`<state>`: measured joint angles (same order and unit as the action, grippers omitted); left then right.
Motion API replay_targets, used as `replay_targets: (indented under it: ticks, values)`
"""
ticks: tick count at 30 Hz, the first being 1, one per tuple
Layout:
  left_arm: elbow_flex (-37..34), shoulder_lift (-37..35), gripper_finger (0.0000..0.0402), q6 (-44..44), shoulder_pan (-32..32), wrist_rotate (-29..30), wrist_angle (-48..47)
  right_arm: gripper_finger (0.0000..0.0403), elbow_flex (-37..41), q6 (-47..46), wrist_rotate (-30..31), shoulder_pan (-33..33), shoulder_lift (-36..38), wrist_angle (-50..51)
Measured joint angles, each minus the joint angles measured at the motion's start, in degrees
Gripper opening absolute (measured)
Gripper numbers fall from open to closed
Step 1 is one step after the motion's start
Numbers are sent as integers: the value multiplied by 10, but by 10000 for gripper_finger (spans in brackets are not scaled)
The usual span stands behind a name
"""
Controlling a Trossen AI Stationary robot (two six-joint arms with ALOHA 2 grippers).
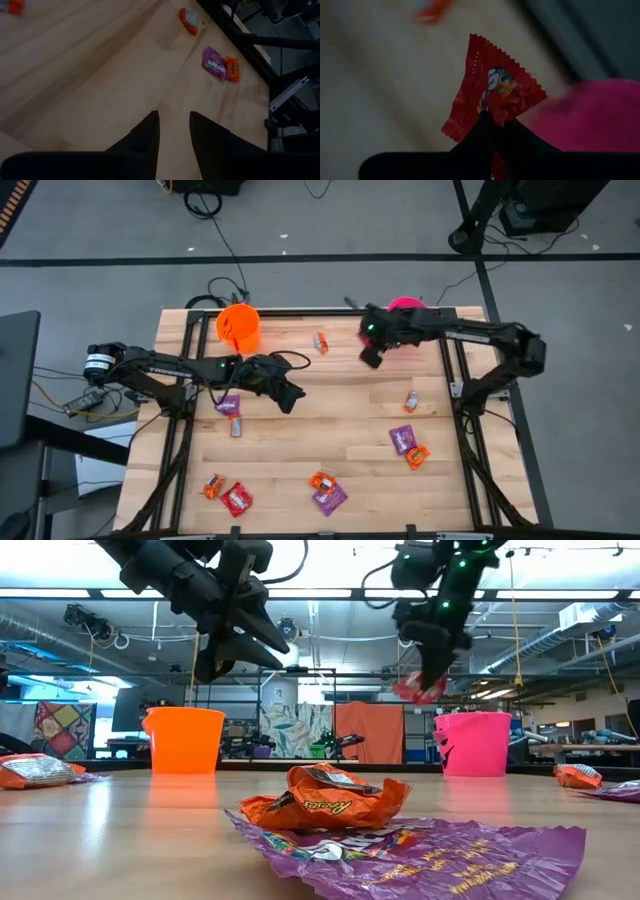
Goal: Sort candy by brand, put in halloween buckets
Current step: Put the red candy into the pink bucket, then put the purple candy into the pink bucket
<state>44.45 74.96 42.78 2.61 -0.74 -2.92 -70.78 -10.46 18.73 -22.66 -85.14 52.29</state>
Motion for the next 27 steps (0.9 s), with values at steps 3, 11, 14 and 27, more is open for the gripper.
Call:
replay_targets:
  ticks: [3, 11, 14, 27]
  values:
    - [0, 0, 113, -3, 0, 16, 0, 23, 0, -3, 64, -23, 37, 1]
    - [0, 0, 113, -2, 0, 26, 0, 30, -1, -34, 116, -122, 56, 37]
    - [0, 0, 113, 3, 0, 26, 0, 32, -1, -50, 124, -154, 42, 44]
    - [0, 0, 113, 14, 0, 26, -31, 174, -1, -43, 68, -216, 43, 36]
